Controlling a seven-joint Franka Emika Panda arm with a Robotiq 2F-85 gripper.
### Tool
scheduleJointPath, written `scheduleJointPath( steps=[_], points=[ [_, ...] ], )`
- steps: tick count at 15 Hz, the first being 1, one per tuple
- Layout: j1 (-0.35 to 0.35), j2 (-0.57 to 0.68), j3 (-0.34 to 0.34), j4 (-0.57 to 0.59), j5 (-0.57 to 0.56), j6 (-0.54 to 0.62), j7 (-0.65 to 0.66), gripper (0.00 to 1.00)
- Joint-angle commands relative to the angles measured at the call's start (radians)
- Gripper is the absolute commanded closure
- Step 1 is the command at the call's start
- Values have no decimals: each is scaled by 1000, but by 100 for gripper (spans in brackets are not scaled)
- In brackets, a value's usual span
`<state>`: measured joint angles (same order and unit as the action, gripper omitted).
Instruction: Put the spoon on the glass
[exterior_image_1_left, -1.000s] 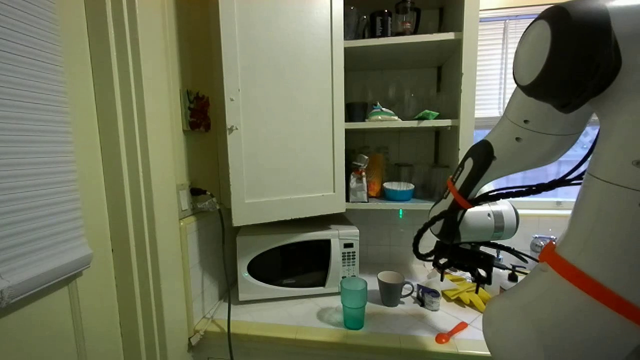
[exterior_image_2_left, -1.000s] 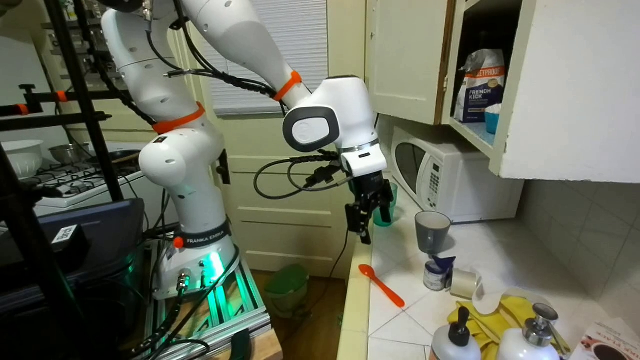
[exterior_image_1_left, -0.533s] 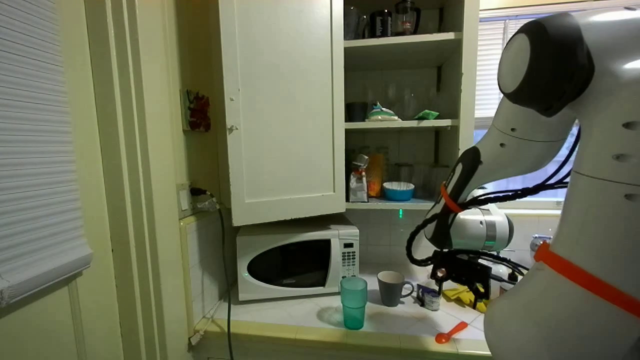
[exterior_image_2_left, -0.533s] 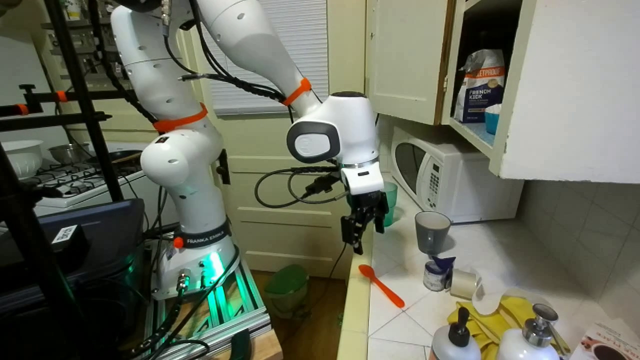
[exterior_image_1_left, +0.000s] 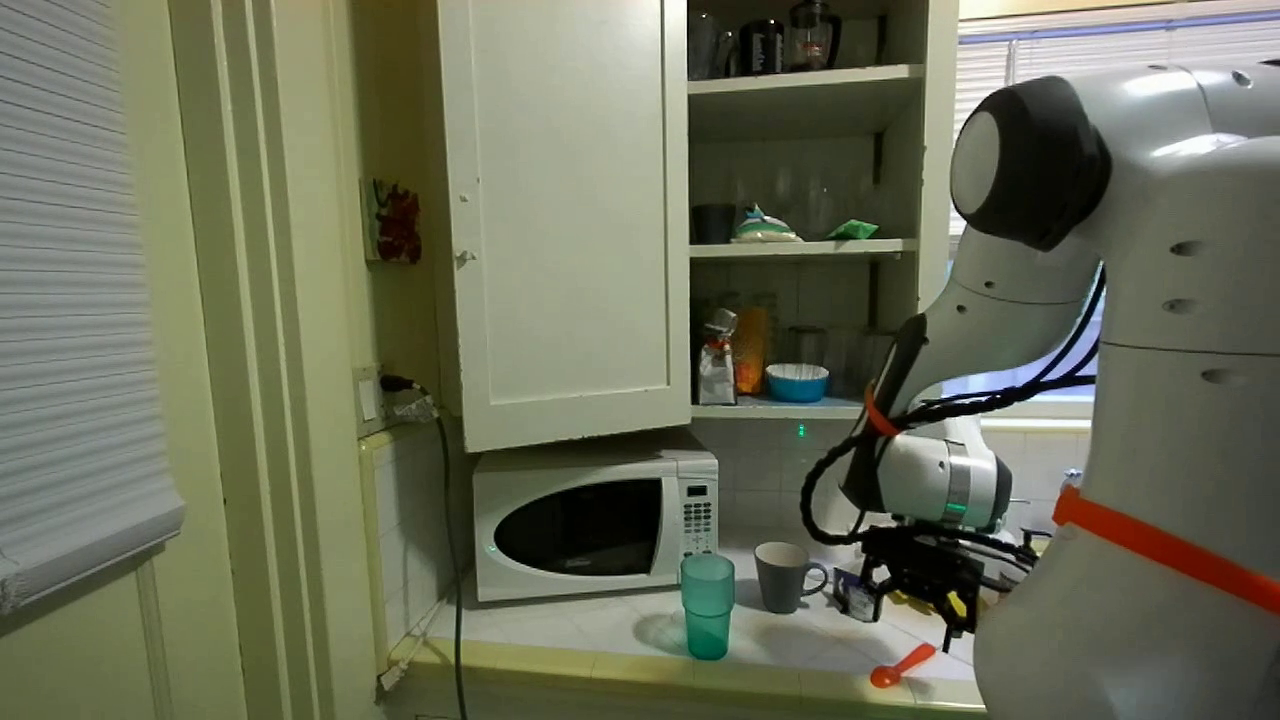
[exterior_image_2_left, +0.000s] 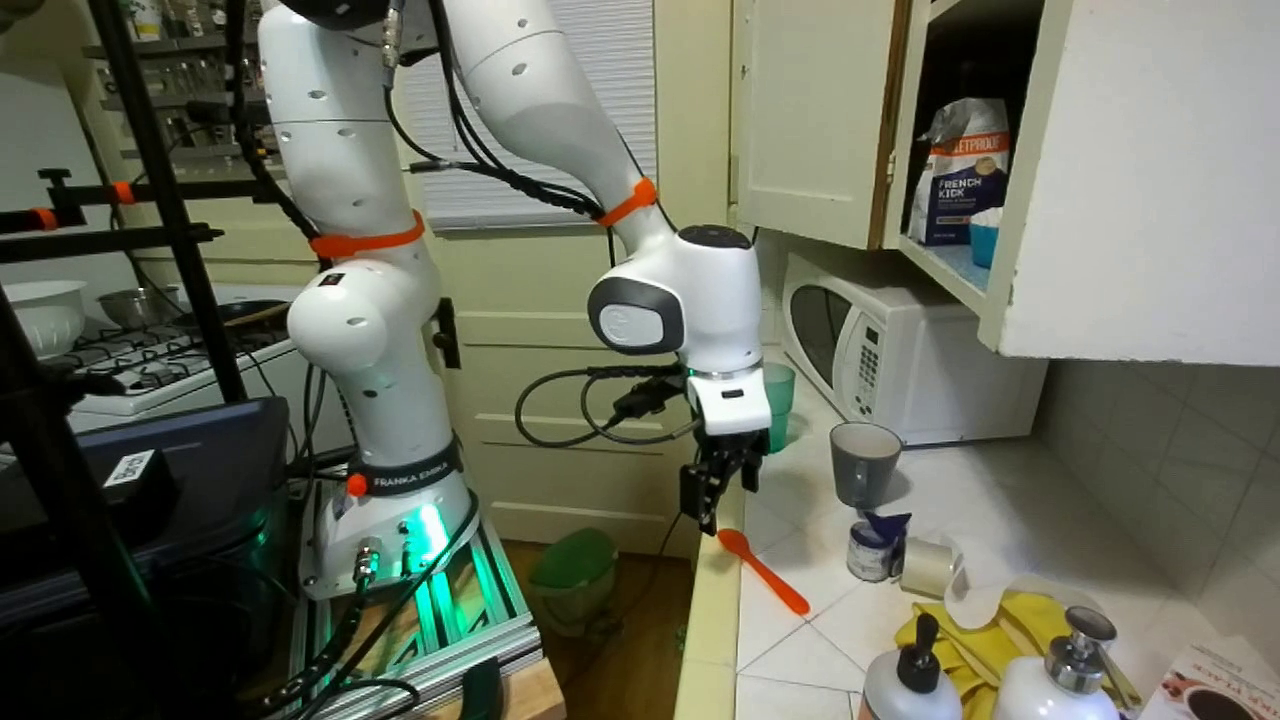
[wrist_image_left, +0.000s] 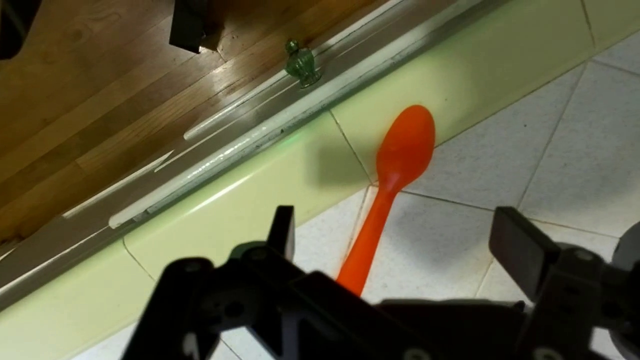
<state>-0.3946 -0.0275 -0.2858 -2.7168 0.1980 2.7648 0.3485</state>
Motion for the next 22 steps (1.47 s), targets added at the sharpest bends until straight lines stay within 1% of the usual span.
scheduleJointPath(
  steps=[1,7,15,17,18,20,21,22],
  points=[
    [13,87,4,36,108,35,-129,0],
    [-8,194,29,83,172,81,-246,0],
    [-47,298,87,130,247,151,-312,0],
    [-58,317,99,143,256,161,-317,7],
    [-64,323,105,149,260,165,-319,14],
    [-77,329,114,156,264,171,-325,36],
    [-85,326,118,156,266,173,-331,46],
    [-91,324,122,158,265,174,-334,53]
  ],
)
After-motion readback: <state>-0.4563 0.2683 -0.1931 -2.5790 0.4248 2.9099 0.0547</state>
